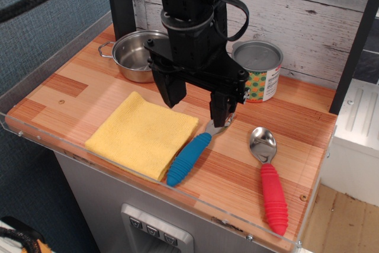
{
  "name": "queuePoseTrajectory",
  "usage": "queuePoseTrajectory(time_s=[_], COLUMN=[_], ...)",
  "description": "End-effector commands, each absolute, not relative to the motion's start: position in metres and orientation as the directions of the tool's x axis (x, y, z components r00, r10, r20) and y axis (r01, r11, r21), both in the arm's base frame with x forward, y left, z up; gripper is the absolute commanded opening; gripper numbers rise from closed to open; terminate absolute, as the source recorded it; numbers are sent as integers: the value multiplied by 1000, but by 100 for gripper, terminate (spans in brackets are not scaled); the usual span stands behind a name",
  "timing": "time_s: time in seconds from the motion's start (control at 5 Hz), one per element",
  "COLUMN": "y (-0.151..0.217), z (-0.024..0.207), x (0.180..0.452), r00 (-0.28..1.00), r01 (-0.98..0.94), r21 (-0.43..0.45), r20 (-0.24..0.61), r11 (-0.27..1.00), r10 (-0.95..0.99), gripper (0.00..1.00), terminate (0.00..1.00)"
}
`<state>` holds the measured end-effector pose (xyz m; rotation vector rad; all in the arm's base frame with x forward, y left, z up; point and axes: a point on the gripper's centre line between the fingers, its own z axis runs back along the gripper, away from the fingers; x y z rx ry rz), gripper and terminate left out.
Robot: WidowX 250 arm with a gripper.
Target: Place silver pot on top of yellow cloth.
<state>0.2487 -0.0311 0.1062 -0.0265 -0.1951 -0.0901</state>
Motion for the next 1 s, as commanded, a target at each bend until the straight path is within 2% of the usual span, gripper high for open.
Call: queuePoseTrajectory(time_s=[0.0, 0.6, 0.8], y=[-31, 20, 39], z=[106, 105, 105], x=[249, 278, 297], r00=[977, 941, 895], r01=[92, 284, 394], r21=[-18, 119, 141], r20=[195, 156, 165], r11=[996, 951, 908], r10=[-87, -300, -414], gripper=[100, 100, 100], terminate=[0, 0, 0])
